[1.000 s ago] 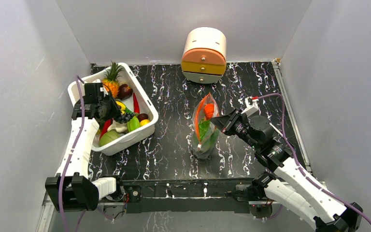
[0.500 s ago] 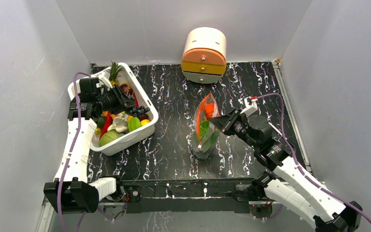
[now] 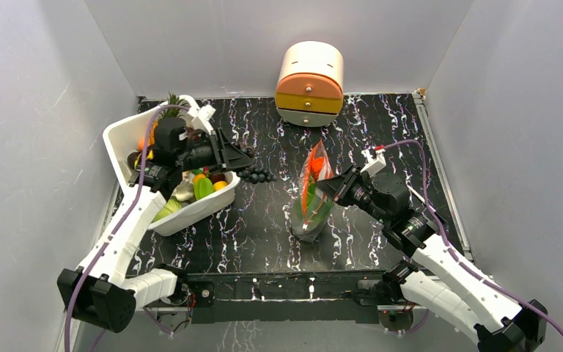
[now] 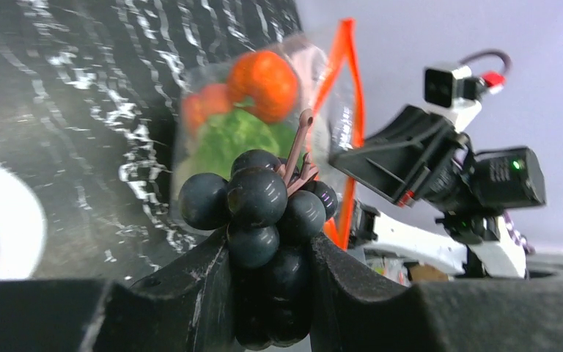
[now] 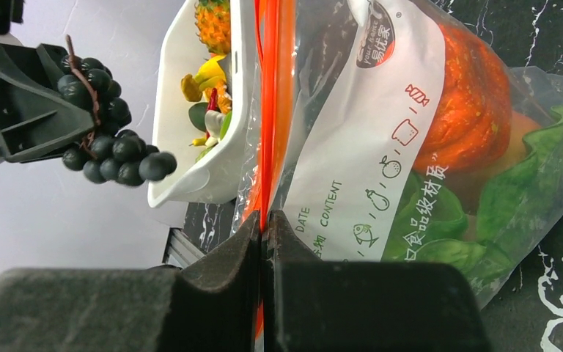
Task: Place the food in the zip-top bag and seal the zipper
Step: Place the fake fruit in the zipper food storage bag.
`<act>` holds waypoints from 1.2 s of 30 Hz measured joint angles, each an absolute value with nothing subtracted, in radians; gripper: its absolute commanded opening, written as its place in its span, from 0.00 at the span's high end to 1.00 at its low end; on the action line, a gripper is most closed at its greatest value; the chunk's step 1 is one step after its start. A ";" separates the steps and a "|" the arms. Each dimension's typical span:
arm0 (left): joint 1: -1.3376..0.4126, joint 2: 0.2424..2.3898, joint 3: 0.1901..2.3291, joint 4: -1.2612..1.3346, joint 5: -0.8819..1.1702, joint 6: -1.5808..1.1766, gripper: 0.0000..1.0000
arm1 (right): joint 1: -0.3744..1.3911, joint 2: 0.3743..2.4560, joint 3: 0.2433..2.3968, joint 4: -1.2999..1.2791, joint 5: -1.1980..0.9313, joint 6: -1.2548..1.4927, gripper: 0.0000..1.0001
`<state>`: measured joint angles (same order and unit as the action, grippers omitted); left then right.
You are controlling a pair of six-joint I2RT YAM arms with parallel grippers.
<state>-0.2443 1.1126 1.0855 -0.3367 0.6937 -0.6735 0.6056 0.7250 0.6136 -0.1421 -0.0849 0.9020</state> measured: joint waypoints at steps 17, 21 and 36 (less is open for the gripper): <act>-0.602 1.306 1.134 -0.115 0.788 -0.657 0.74 | 0.606 0.737 0.649 -0.130 -0.135 0.839 1.00; -0.613 1.357 1.134 -0.136 0.769 -0.622 0.75 | 0.606 0.733 0.648 -0.131 -0.142 0.835 1.00; -0.640 1.393 1.087 0.068 0.799 -0.710 0.72 | 0.606 0.733 0.648 -0.124 -0.181 0.829 1.00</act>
